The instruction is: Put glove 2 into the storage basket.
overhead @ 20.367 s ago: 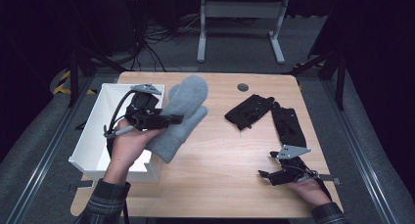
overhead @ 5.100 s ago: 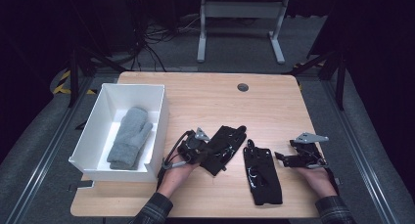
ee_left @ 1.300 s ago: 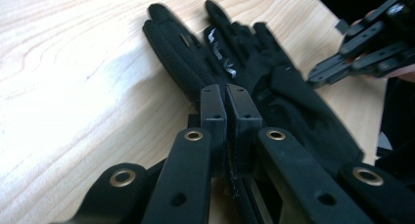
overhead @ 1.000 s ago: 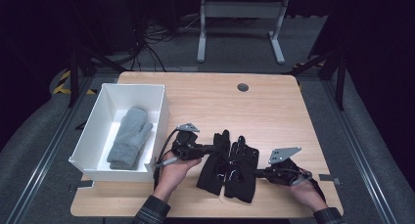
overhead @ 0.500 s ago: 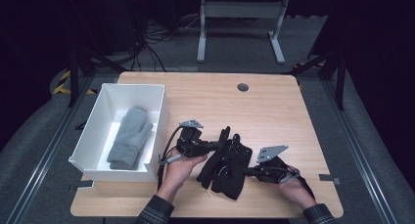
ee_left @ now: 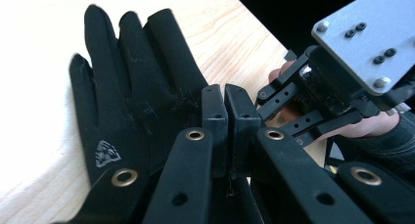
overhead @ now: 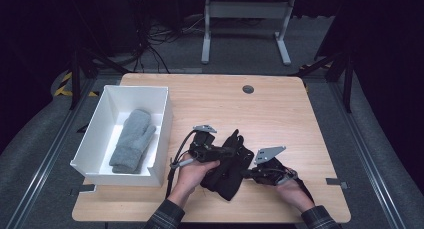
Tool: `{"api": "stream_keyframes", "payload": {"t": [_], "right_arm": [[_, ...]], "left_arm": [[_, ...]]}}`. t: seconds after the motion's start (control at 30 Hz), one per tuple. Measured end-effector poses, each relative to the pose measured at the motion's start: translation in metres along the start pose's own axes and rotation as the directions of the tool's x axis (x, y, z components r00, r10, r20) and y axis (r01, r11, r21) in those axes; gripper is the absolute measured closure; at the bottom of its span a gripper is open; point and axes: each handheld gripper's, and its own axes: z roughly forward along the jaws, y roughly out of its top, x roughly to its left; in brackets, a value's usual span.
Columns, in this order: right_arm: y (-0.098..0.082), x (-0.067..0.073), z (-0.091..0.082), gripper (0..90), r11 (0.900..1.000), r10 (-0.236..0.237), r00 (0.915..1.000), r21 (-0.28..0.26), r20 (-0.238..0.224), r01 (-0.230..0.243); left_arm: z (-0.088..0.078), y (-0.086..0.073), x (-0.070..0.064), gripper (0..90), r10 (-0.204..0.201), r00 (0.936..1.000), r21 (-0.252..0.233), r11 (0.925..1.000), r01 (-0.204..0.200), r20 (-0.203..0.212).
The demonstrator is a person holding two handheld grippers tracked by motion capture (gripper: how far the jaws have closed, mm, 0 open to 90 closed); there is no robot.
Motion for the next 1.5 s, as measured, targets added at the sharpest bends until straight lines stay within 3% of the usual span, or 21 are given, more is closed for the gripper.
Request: {"api": "stream_keyframes", "payload": {"t": [0.3, 0.47, 0.57, 0.67, 0.77, 0.83, 1.03, 1.17, 1.27, 1.4, 1.5], "right_arm": [[0.007, 0.003, 0.009, 90.0, 1.0, -0.007, 1.0, -0.003, -0.003, 0.007], [0.009, 0.003, 0.011, 90.0, 1.0, -0.007, 1.0, -0.01, -0.003, 0.007], [0.009, 0.003, 0.011, 90.0, 1.0, -0.007, 1.0, -0.01, -0.002, 0.007], [0.007, 0.002, 0.009, 90.0, 1.0, -0.003, 1.0, -0.007, 0.0, 0.003], [0.004, -0.002, 0.001, 87.5, 1.0, 0.008, 0.9999, -0.014, 0.012, -0.008], [0.001, -0.006, -0.008, 83.8, 1.0, 0.015, 0.9993, -0.021, 0.034, -0.014], [-0.016, -0.026, -0.032, 61.9, 0.997, 0.07, 0.9848, -0.045, 0.159, -0.064], [-0.024, -0.04, -0.036, 47.9, 0.992, 0.121, 0.9705, -0.062, 0.208, -0.111], [-0.027, -0.046, -0.037, 42.6, 0.989, 0.148, 0.9596, -0.066, 0.239, -0.136], [-0.029, -0.049, -0.036, 37.2, 0.988, 0.155, 0.9507, -0.065, 0.269, -0.142], [-0.031, -0.052, -0.035, 32.8, 0.987, 0.161, 0.9442, -0.067, 0.287, -0.148]], "left_arm": [[0.015, -0.005, -0.001, 88.3, -0.001, 1.0, 0.044, 0.999, 0.001, -0.003], [0.017, -0.006, -0.001, 86.9, 0.0, 1.0, 0.046, 0.999, 0.0, -0.005], [0.015, -0.005, -0.001, 84.9, -0.005, 0.9999, 0.027, 0.9996, 0.004, 0.017], [0.01, -0.004, -0.004, 80.8, 0.012, 0.9998, 0.012, 0.9998, -0.012, 0.014], [0.003, -0.007, -0.007, 89.2, 0.053, 0.9985, 0.022, 0.9984, -0.053, -0.015], [0.0, -0.011, -0.01, 90.0, 0.08, 0.9957, 0.045, 0.9959, -0.078, -0.047], [0.005, -0.029, -0.02, 90.0, 0.12, 0.9897, 0.121, 0.9865, -0.11, -0.078], [0.019, -0.038, -0.022, 90.0, 0.147, 0.9839, 0.196, 0.9726, -0.125, -0.103], [0.028, -0.042, -0.021, 90.0, 0.177, 0.9758, 0.252, 0.9574, -0.141, -0.128], [0.025, -0.044, -0.023, 90.0, 0.205, 0.9679, 0.274, 0.9486, -0.159, -0.146], [0.019, -0.048, -0.021, 90.0, 0.206, 0.9679, 0.283, 0.9457, -0.159, -0.143]]}}
